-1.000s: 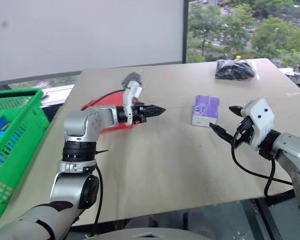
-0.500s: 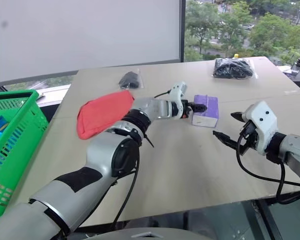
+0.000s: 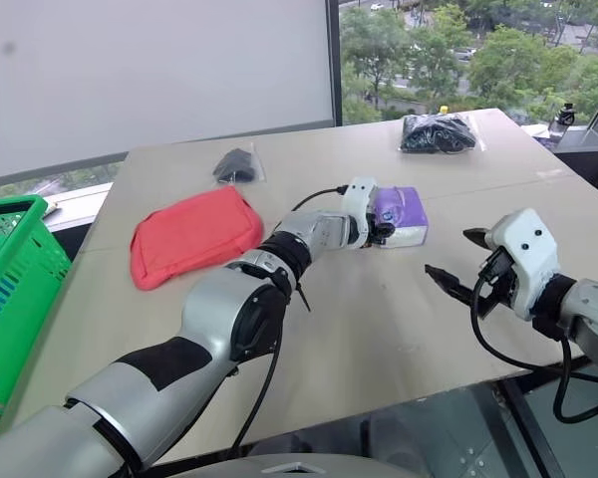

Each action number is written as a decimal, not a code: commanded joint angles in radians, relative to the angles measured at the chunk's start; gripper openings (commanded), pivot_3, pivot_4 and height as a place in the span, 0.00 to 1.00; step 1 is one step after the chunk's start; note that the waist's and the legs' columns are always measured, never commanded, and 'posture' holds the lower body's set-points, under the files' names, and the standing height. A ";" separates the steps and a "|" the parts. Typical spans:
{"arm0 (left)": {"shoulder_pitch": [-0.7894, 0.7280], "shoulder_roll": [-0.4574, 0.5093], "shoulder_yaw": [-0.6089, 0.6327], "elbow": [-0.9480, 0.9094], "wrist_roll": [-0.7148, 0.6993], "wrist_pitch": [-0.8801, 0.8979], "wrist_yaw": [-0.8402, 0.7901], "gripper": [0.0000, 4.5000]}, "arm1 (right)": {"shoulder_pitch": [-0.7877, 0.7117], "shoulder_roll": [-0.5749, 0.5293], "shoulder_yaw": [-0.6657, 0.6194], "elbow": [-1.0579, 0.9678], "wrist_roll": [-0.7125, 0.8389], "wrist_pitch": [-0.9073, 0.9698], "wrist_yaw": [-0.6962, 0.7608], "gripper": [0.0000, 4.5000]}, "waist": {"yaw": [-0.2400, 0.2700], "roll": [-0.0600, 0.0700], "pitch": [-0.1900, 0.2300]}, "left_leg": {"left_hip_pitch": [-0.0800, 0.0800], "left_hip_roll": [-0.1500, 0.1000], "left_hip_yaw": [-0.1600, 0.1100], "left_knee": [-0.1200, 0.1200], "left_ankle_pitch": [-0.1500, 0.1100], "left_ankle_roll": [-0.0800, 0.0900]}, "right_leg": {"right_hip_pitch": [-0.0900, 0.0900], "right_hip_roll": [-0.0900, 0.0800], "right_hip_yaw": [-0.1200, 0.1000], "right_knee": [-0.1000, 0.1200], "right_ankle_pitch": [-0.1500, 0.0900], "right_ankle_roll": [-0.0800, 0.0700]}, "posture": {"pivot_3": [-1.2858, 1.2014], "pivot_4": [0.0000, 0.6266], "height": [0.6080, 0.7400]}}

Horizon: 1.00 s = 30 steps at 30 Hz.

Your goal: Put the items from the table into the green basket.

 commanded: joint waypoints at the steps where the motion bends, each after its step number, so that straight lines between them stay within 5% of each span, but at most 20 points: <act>1: 0.005 0.006 -0.001 -0.060 -0.010 -0.026 -0.098 0.01 | -0.015 -0.003 -0.019 -0.011 -0.004 -0.021 -0.011 1.00 | 0.000 0.000 0.000 | 0.000 0.000 0.000 0.000 0.000 0.000 | 0.000 0.000 0.000 0.000 0.000 0.000 | 0.43 0.00 1.00; 5: 0.068 0.087 0.001 -0.229 -0.040 0.015 -0.191 0.01 | -0.035 0.006 0.015 -0.001 -0.006 -0.048 -0.004 1.00 | -0.007 0.000 0.000 | 0.001 0.001 0.001 0.000 0.000 0.000 | 0.000 0.000 0.001 0.000 0.000 0.000 | 0.44 0.00 1.00; 11: 0.390 0.216 -0.013 -0.989 -0.124 0.307 -0.170 0.01 | -0.102 0.022 0.087 0.057 -0.022 -0.116 0.026 1.00 | -0.016 0.001 0.001 | 0.002 0.005 0.001 -0.001 0.002 -0.004 | 0.000 0.000 0.003 0.003 0.000 -0.001 | 0.48 0.00 1.00; 16: 0.533 0.315 0.066 -1.407 -0.173 0.402 -0.067 0.01 | -0.209 0.052 0.157 0.144 -0.034 -0.199 0.082 1.00 | 0.037 -0.001 0.002 | 0.002 0.005 0.000 0.001 0.002 -0.005 | -0.005 -0.002 0.002 0.003 0.000 -0.001 | 0.52 0.00 1.00; 30: 0.630 0.570 0.408 -1.630 0.011 0.326 0.415 0.01 | -0.633 0.214 0.348 0.307 0.066 -0.319 0.322 1.00 | 0.204 -0.008 0.000 | -0.006 -0.001 -0.008 0.000 0.004 -0.007 | -0.013 -0.008 -0.006 0.001 0.001 -0.003 | 0.62 0.00 1.00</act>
